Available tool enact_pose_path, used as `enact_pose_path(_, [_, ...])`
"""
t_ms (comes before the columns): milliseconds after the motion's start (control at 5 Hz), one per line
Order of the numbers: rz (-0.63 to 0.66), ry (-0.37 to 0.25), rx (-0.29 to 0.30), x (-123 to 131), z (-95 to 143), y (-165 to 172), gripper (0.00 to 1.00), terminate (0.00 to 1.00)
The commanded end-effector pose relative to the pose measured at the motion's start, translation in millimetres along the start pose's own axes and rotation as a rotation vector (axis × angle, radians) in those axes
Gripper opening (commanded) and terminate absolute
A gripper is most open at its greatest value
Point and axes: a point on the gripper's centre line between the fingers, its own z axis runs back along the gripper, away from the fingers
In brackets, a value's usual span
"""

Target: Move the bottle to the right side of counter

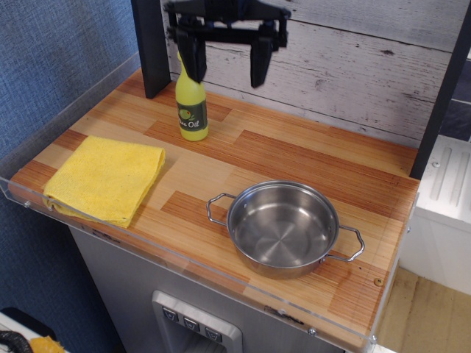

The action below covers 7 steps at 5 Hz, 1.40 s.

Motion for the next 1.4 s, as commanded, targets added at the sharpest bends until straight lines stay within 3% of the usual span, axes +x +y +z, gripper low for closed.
enact_pose_path(0, [0.128, -0.061, 0.049, 44, 7, 33, 1.0, 0.0])
enact_pose_path(400, [0.19, -0.074, 0.088, 56, 8, 55, 1.0, 0.0])
enact_pose_path(1000, [0.198, 0.003, 0.052, 58, -17, 61, 1.0, 0.0])
enact_pose_path(1200, [0.19, -0.005, 0.047, 55, -16, 58, 1.0, 0.0])
